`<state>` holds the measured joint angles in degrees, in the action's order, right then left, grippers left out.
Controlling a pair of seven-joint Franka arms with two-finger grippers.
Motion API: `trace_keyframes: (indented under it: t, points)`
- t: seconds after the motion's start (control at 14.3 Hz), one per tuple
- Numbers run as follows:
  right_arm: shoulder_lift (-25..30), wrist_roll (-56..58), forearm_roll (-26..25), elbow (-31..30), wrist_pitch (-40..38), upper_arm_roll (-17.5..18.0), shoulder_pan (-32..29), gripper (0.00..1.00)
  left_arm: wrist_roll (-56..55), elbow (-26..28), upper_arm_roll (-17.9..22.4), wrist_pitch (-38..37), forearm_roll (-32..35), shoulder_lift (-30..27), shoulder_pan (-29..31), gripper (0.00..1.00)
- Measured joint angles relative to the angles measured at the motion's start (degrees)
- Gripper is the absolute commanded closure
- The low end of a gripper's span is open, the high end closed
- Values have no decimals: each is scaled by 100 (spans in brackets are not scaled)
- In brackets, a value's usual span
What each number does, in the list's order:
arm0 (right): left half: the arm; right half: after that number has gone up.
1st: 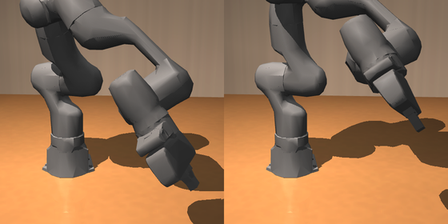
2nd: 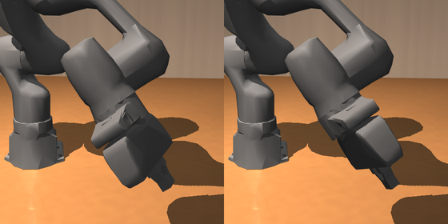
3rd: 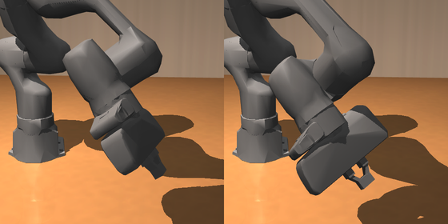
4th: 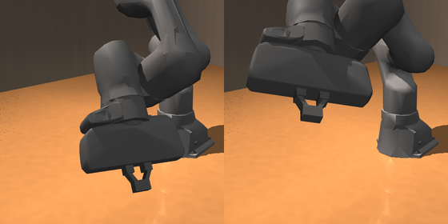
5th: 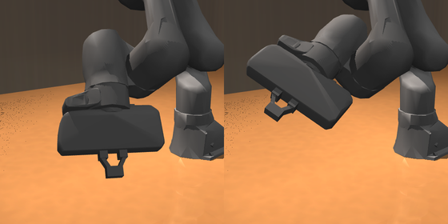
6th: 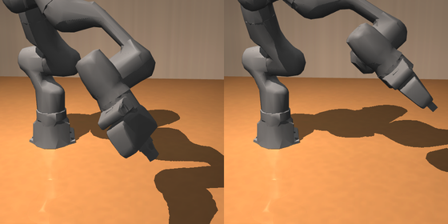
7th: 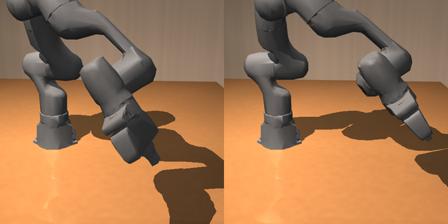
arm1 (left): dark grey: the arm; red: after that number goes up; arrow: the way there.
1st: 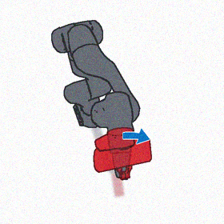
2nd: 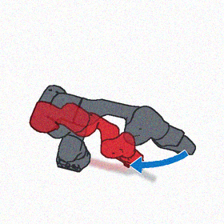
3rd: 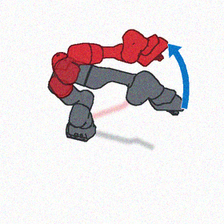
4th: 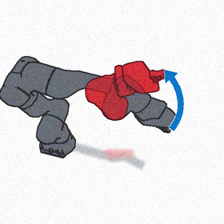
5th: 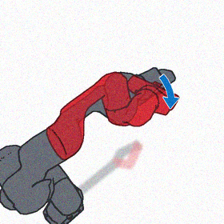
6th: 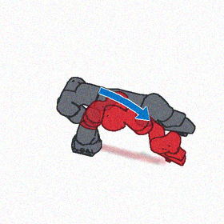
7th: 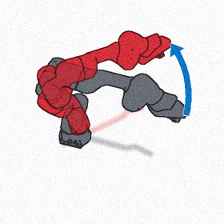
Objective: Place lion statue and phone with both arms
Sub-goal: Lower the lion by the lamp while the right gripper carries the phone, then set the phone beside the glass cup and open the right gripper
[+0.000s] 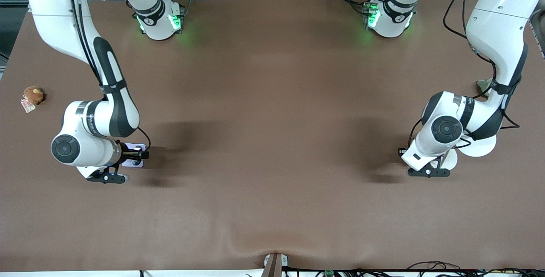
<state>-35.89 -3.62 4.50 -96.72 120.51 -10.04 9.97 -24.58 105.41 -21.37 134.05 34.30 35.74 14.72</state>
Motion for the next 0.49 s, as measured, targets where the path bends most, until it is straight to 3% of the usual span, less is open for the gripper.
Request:
trace_keyframes:
  t: [0.49]
  points:
    - [-167, 319, 0, -179, 269, -1, -205, 39, 0, -34, -3, 67, 5, -19, 38, 0]
